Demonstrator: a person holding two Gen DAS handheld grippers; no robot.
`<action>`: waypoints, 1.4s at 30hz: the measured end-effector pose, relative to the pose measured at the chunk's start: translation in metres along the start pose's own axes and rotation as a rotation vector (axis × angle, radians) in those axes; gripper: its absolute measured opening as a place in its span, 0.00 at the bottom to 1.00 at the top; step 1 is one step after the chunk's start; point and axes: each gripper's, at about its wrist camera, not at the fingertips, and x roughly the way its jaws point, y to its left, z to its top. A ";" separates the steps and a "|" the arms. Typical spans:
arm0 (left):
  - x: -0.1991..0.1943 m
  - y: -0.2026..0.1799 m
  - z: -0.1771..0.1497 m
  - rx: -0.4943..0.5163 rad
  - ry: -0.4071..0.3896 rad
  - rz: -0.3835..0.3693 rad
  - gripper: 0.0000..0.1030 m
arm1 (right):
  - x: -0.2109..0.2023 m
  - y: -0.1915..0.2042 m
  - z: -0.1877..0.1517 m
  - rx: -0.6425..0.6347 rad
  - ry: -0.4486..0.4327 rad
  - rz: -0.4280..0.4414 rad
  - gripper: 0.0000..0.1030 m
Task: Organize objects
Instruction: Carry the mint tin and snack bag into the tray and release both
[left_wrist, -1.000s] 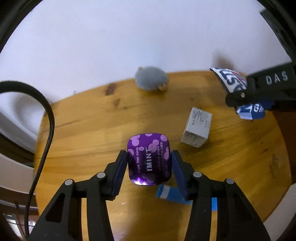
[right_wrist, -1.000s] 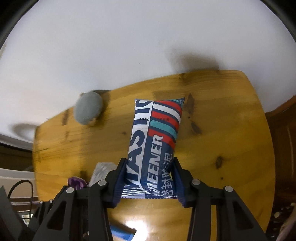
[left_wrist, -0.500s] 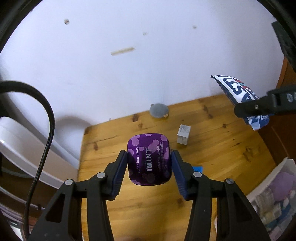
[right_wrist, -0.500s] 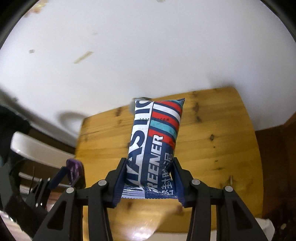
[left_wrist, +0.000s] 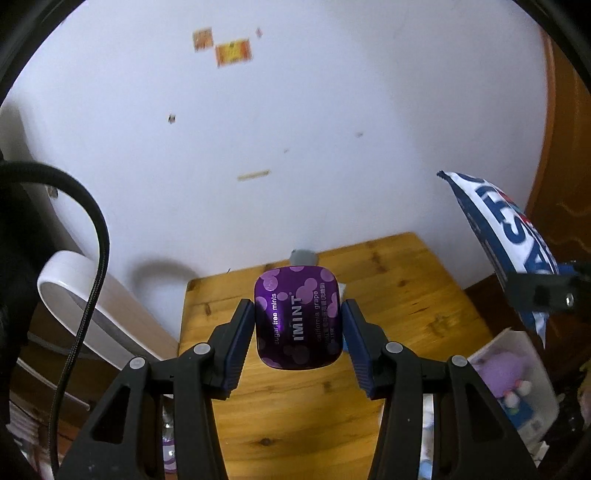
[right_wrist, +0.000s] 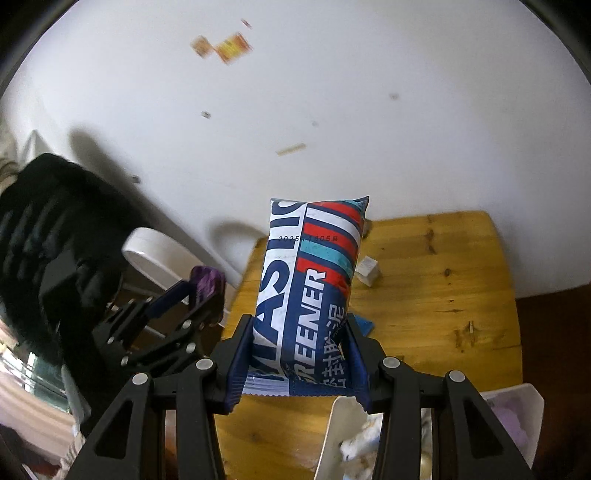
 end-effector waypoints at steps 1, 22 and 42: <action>-0.009 -0.004 0.000 0.006 -0.011 -0.008 0.51 | -0.014 0.002 -0.006 -0.012 -0.015 0.003 0.46; -0.024 -0.165 -0.067 0.274 0.055 -0.269 0.51 | -0.068 -0.090 -0.208 0.154 -0.004 -0.299 0.46; 0.037 -0.220 -0.116 0.390 0.199 -0.258 0.51 | -0.012 -0.143 -0.250 0.221 0.110 -0.385 0.49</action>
